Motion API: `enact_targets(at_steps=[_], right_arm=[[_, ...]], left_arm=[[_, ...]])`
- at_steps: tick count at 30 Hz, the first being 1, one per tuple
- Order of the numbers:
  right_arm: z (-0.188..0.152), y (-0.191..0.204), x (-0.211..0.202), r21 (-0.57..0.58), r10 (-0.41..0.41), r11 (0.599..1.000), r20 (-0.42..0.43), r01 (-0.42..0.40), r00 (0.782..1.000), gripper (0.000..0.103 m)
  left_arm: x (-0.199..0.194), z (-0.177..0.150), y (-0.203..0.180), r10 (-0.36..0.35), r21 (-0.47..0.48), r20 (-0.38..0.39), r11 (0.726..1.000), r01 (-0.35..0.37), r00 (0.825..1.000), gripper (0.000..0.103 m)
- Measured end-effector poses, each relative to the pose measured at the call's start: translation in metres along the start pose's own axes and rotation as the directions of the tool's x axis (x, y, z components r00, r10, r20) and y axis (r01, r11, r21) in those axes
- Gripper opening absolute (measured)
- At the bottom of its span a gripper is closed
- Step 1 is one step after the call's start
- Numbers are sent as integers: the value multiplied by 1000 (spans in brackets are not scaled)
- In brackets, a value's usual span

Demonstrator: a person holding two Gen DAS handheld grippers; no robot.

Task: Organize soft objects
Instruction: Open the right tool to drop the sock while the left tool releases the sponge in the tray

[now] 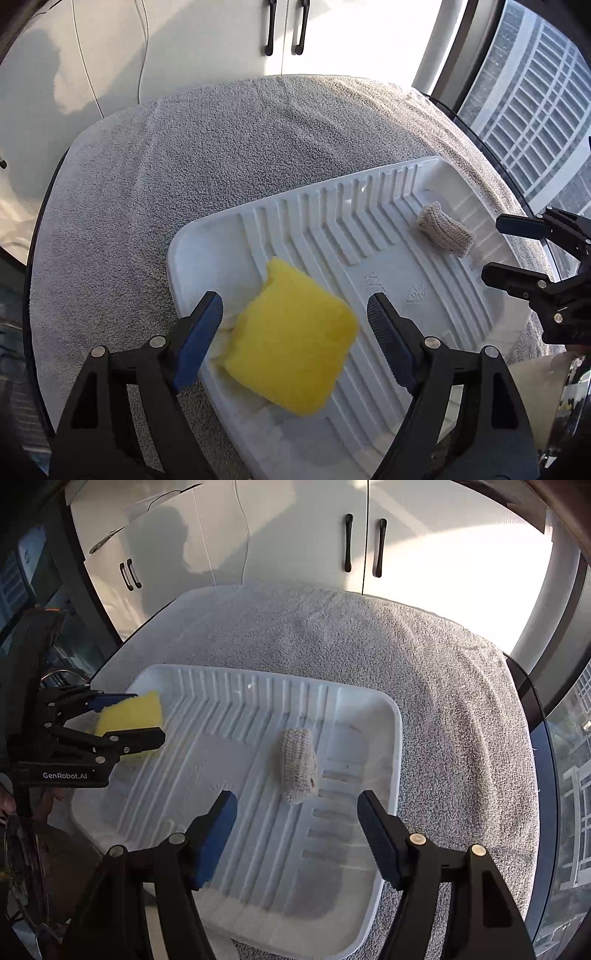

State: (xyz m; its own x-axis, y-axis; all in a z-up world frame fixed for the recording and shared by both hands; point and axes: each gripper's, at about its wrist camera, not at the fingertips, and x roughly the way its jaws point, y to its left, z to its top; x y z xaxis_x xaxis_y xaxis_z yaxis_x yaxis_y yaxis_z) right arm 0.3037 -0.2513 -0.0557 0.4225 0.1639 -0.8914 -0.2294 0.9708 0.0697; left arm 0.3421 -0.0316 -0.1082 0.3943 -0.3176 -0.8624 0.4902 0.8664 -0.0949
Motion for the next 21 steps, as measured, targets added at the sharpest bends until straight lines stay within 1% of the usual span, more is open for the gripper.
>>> enact_targets(at_steps=[1,3,5,6,9,10,13,14,16,18,19,20,21], right_arm=[[-1,0,-2,1,-2,1000,3,2,1000,71],[-3,-1,-5,-2,-8,1000,4,8,1000,71],[-5,-1,-8,-9,-15,1000,7,15,1000,71],[-6,-1,-10,-10,-19,1000,8,19,1000,71],[-9,-2,-15,-8,-37,999,17,37,999,71],[-10,-4,-17,-2,-45,999,21,45,999,71],[-15,-13,-24,29,-67,997,43,66,997,71],[-18,-17,-27,43,-71,997,46,69,996,71],[-26,-24,-32,68,-76,995,50,73,996,71],[-37,-31,-38,92,-88,992,55,83,995,71],[-43,-33,-42,100,-95,991,55,90,994,71],[-49,-37,-46,110,-103,989,60,96,993,71],[-56,-39,-50,121,-111,987,64,103,992,71]], left_arm=[[-4,-3,-3,9,21,23,1000,-10,1000,88],[-10,-4,-7,50,36,54,998,-52,997,88],[-20,-6,-9,27,38,97,999,-31,995,88],[-26,-6,-6,32,22,111,999,-35,993,88],[-38,-8,1,79,-26,147,997,-76,986,88],[-42,-10,6,108,-51,162,994,-101,981,88],[-57,-22,26,192,-148,201,975,-163,961,88],[-63,-28,34,232,-183,213,964,-195,949,88],[-74,-40,47,286,-244,227,942,-230,931,88],[-85,-54,61,299,-285,228,930,-230,927,88],[-88,-61,67,288,-300,223,929,-216,931,88],[-90,-67,71,290,-309,210,926,-218,934,88],[-92,-76,75,309,-324,198,916,-236,930,88]])
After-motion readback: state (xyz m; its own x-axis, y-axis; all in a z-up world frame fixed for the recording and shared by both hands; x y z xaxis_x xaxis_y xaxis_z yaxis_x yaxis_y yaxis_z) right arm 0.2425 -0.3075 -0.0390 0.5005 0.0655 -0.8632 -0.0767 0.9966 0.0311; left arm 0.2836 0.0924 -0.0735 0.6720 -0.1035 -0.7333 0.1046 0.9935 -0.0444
